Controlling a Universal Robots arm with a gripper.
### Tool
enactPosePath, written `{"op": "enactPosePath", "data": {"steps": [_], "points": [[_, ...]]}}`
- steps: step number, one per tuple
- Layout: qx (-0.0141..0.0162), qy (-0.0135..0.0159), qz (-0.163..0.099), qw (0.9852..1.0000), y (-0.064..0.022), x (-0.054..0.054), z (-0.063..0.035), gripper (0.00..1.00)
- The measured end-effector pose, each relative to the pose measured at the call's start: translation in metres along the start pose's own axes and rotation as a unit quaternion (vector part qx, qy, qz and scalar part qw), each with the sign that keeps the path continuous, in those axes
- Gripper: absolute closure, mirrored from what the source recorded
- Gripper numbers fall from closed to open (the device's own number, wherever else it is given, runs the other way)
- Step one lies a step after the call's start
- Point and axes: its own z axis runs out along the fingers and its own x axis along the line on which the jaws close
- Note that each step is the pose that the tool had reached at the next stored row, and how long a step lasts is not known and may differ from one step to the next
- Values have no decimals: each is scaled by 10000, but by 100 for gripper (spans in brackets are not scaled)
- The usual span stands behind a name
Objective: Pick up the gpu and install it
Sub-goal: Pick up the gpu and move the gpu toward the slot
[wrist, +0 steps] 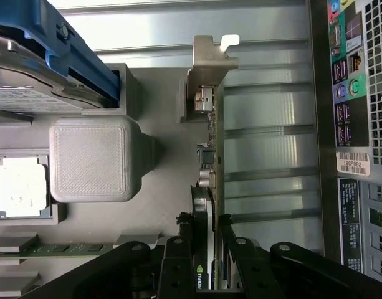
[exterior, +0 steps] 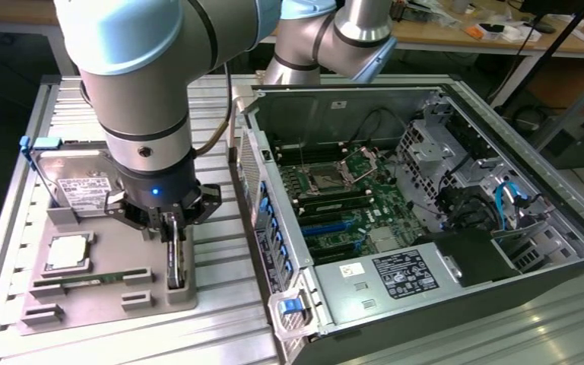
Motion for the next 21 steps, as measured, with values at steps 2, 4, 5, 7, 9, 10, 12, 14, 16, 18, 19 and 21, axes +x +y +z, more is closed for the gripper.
{"op": "enactPosePath", "data": {"steps": [2,4,5,7,9,10,12,14,16,18,19,21], "points": [[0,0,0,10000,-3,0,0,73],[0,0,0,10000,-11,-1,-1,73],[0,0,0,10000,-17,-1,-1,73],[0,0,0,10000,-20,-2,-1,73],[0,0,0,10000,-23,-2,-1,73],[0,0,0,10000,-24,-2,-1,73],[0,0,0,10000,-26,-2,-1,73],[0,0,0,10000,-29,-2,-1,73],[0,0,0,10000,-31,-2,-1,73],[0,0,0,10000,-35,-3,-4,73],[0,-1,0,10000,-36,-3,-7,73],[0,0,0,10000,-38,-4,-21,73]]}}
